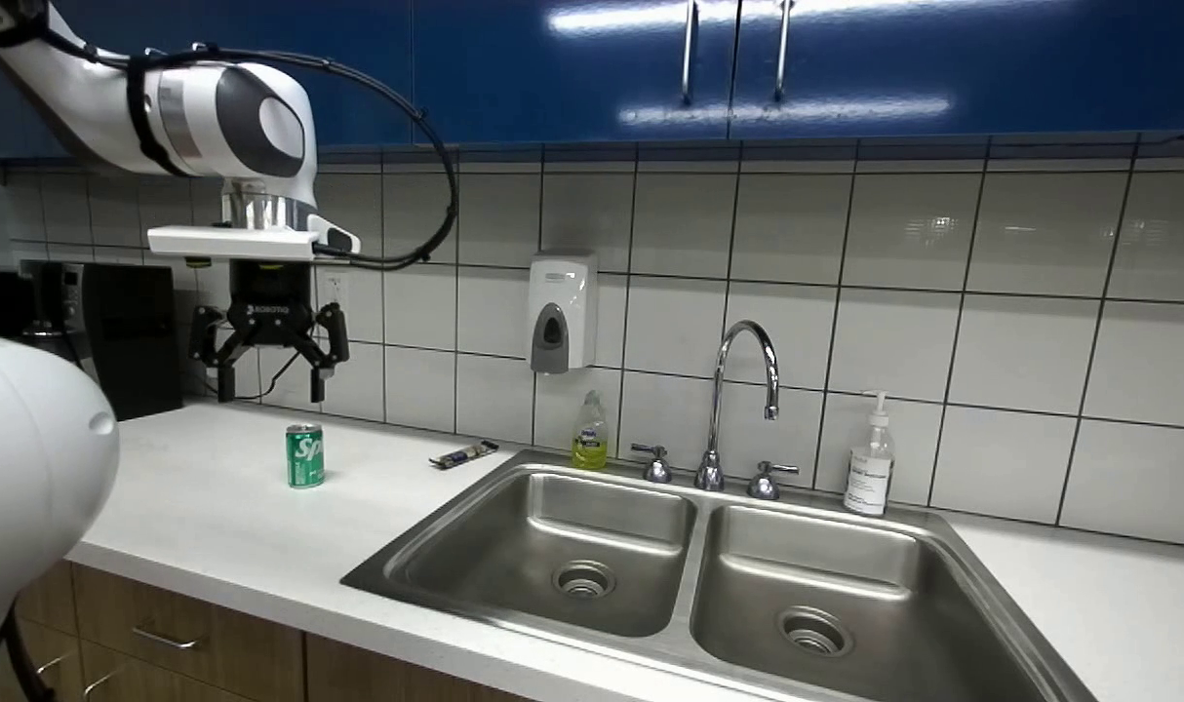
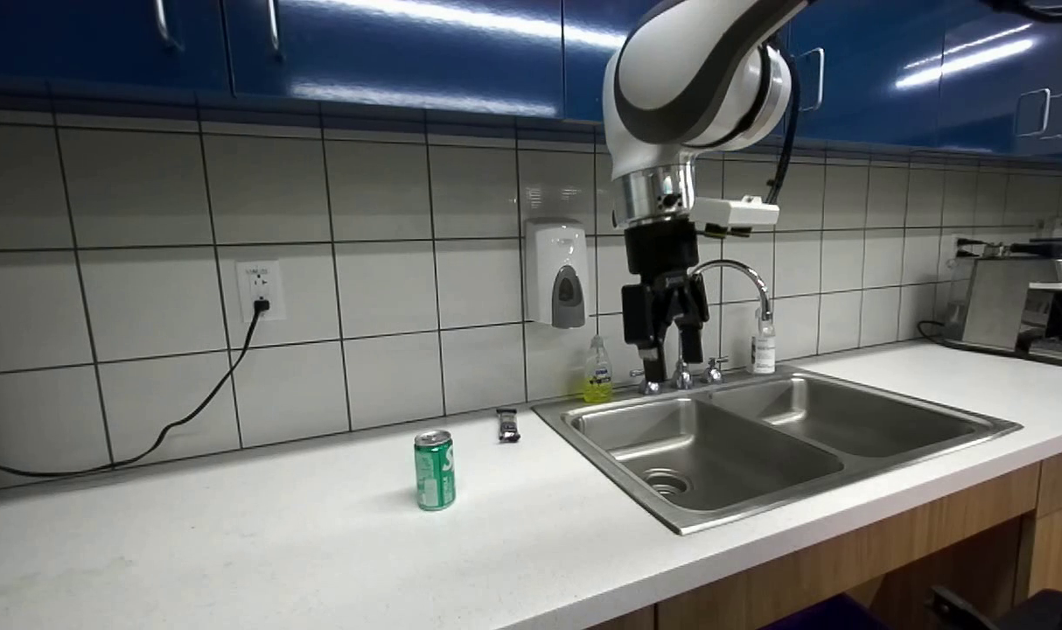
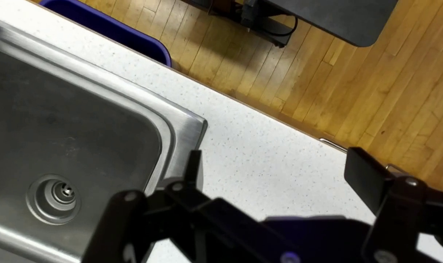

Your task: Move the sprite can to the sink

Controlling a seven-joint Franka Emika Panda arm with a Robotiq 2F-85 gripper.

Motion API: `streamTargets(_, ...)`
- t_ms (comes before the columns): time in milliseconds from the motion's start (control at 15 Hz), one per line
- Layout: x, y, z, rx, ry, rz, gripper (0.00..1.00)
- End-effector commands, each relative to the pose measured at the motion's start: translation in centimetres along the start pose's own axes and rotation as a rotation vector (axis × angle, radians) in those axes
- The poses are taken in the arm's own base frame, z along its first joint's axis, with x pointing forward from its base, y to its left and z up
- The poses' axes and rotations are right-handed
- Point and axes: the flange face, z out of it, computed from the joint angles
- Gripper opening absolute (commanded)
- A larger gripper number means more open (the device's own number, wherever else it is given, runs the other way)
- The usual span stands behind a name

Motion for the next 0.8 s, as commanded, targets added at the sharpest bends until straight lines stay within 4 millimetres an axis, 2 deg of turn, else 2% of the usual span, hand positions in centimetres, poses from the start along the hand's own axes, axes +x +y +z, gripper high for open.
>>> streamTargets(0, 1.5, -0.5, 3.0, 0.007, -0.002, 0.01, 1.0)
streamTargets(333, 4.7, -1.3, 5.3, 0.0, 0.015, -0.023, 1.0)
streamTargets(733, 8.6, -3.6, 6.9, -0.007, 0.036, -0.09, 1.0)
